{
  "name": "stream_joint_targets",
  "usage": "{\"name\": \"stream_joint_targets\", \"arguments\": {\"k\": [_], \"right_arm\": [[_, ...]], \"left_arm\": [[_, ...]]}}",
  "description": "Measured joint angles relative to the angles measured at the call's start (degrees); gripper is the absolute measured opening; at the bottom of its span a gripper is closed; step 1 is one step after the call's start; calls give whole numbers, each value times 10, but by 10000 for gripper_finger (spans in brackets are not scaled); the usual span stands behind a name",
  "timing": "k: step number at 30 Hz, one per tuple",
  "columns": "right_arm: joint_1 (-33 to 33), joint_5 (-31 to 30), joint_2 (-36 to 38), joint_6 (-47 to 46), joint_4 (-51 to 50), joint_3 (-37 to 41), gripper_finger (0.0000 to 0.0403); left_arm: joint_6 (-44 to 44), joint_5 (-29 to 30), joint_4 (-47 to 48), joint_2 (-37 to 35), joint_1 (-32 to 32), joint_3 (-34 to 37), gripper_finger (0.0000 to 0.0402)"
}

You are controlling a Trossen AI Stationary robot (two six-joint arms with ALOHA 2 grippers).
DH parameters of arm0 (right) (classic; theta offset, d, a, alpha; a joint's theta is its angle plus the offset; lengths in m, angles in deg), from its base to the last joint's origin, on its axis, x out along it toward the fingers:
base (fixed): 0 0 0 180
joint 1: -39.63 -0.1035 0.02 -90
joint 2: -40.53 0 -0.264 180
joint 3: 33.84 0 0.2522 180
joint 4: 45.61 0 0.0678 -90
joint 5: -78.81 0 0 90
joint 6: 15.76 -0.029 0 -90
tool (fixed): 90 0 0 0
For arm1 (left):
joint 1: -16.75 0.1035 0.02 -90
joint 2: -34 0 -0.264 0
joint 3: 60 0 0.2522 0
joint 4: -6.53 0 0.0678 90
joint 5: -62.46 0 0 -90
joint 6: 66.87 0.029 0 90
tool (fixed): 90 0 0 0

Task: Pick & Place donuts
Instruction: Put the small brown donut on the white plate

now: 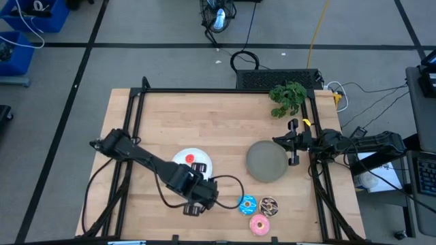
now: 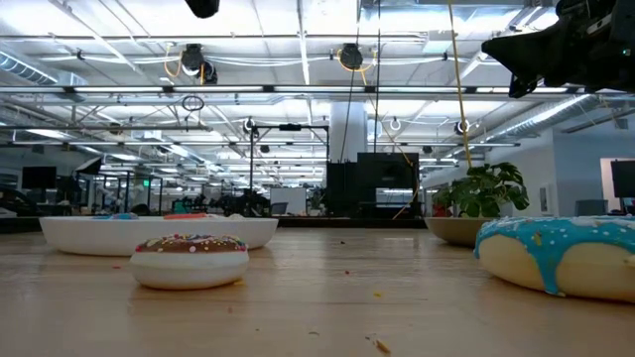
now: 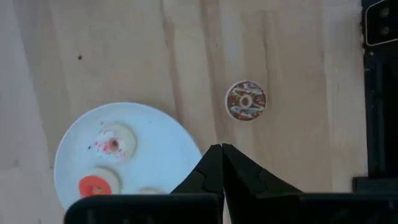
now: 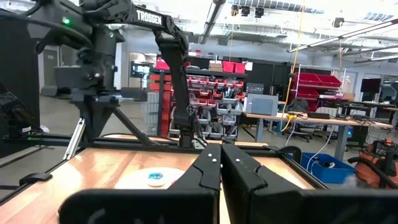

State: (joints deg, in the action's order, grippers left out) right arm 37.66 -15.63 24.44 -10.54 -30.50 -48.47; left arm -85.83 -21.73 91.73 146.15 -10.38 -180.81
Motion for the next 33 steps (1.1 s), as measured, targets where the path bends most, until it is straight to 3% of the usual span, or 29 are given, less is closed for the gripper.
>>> {"name": "stream_joint_targets", "arguments": {"k": [11, 17, 33], "right_arm": [[0, 0, 0, 0, 0, 0, 0], [0, 0, 0, 0, 0, 0, 0], [0, 0, 0, 0, 0, 0, 0]], "left_arm": [[24, -29, -76, 26, -25, 0, 9], [-13, -53, -73, 26, -26, 0, 5], [-22, -46, -78, 27, -20, 0, 4]]}}
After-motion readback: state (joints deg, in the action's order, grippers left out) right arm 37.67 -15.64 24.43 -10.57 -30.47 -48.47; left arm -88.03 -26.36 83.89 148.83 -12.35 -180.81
